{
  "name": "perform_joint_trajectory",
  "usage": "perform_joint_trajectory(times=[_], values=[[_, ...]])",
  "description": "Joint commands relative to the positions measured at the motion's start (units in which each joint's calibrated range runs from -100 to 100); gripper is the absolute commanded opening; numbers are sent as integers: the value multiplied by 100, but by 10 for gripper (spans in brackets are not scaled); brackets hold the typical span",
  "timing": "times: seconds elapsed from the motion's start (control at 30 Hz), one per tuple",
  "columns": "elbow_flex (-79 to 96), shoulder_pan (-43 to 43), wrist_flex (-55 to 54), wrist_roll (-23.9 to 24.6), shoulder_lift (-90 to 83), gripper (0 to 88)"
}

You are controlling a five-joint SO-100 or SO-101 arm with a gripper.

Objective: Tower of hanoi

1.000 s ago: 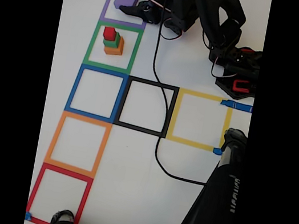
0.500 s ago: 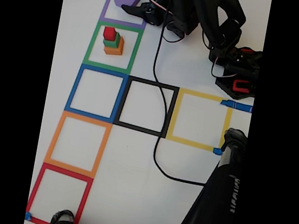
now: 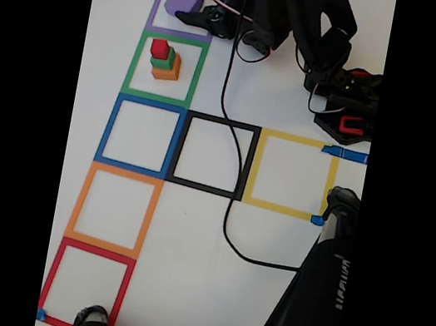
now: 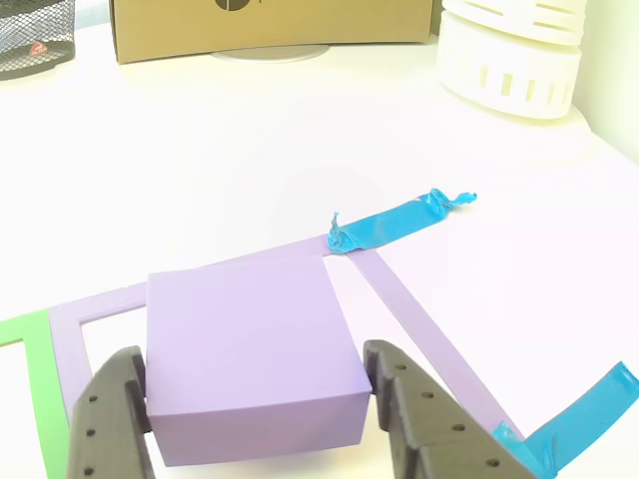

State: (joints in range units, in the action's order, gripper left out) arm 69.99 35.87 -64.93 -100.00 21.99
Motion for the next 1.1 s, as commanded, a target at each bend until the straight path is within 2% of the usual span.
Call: perform_joint_trajectory(times=[0.0,0.33,0.6,0.9,1.07], values=[[165,-107,1093,0,-1549,103],[-208,-279,4153,0,-4311,95],[-1035,-711,6469,0,-5861,67],[-3726,-1526,10388,0,-6862,58],[-4635,-2158,11781,0,-7242,69]])
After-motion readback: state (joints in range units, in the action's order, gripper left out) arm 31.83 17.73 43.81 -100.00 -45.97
